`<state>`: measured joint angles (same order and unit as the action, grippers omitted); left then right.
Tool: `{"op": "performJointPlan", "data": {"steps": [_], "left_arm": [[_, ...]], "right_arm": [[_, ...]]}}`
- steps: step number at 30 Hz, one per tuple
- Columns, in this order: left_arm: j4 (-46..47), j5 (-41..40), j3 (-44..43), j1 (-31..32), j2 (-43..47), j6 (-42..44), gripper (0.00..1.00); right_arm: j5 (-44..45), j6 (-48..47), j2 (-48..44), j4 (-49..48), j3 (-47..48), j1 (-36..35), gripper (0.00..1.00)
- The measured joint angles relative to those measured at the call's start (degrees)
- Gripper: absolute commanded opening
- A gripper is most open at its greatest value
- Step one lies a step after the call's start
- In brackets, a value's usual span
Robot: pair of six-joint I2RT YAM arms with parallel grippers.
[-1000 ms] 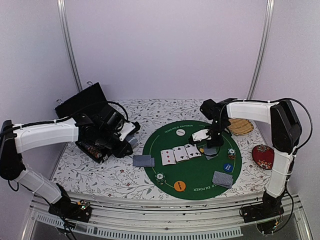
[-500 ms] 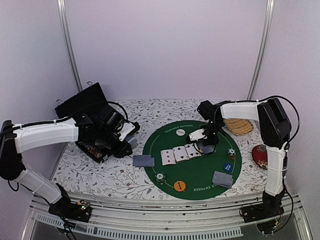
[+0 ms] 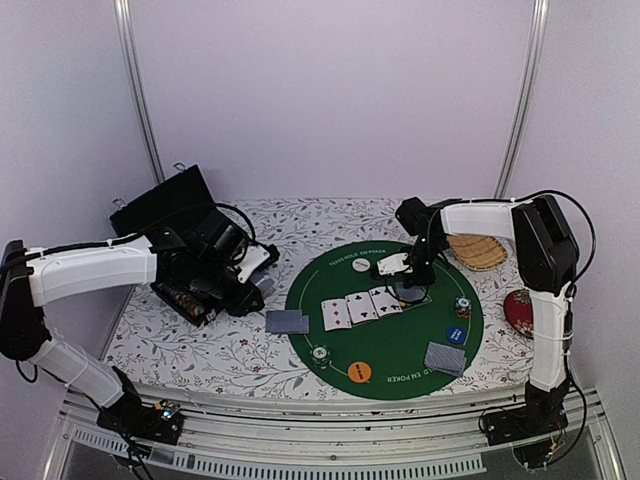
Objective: Distribute texas hold em gaming equipment
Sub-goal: Distribute the poker card in the community card area, then pick up the poker card from the face-down deck piles.
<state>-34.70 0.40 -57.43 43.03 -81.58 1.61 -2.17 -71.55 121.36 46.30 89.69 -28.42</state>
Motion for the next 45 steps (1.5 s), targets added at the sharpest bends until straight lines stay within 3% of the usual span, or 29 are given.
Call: {"op": "performJointPlan", "data": {"steps": [3,6,11,12,13,19,23,27,32,36,45], "left_arm": [[-0.02,-0.02,-0.04,0.00,0.00,-0.09,0.40],[-0.02,0.00,-0.07,0.00,0.00,-0.13,0.40],[-0.07,0.00,-0.07,0.00,-0.02,-0.15,0.40],[-0.07,0.02,-0.07,0.00,-0.02,-0.15,0.40],[-0.07,0.00,-0.07,0.00,-0.02,-0.17,0.40],[-0.09,-0.02,-0.07,0.00,-0.02,-0.17,0.40],[0.07,-0.04,-0.07,0.00,-0.02,-0.17,0.40],[0.13,0.07,-0.20,0.00,-0.04,-0.17,0.41],[0.15,0.04,-0.59,0.00,-0.07,-0.15,0.41],[0.20,0.13,-0.72,0.00,-0.07,-0.17,0.41],[0.24,0.22,-0.72,0.00,-0.07,-0.37,0.40]], "right_arm": [[-0.50,0.31,0.00,0.00,0.00,0.00,0.09],[-0.94,0.79,0.00,-0.20,0.00,0.00,0.28],[0.17,1.38,-0.50,-3.56,-1.14,-0.02,0.67],[0.72,1.53,-0.79,-4.61,-1.51,-0.04,0.90],[1.22,1.77,-1.09,-5.77,-1.97,-0.02,1.00],[-0.07,7.15,-10.45,-18.40,-8.07,-0.02,0.99],[-5.86,22.36,-22.10,-32.35,-10.75,-0.02,0.99],[-21.49,43.52,-28.72,-47.10,-10.21,0.00,0.95],[-38.51,72.67,-21.27,-62.55,-10.03,-2.10,0.89],[-45.72,89.00,-8.90,-64.70,-8.74,-5.90,0.89],[-55.54,102.07,2.95,-66.93,-2.89,-15.58,0.91]]}}
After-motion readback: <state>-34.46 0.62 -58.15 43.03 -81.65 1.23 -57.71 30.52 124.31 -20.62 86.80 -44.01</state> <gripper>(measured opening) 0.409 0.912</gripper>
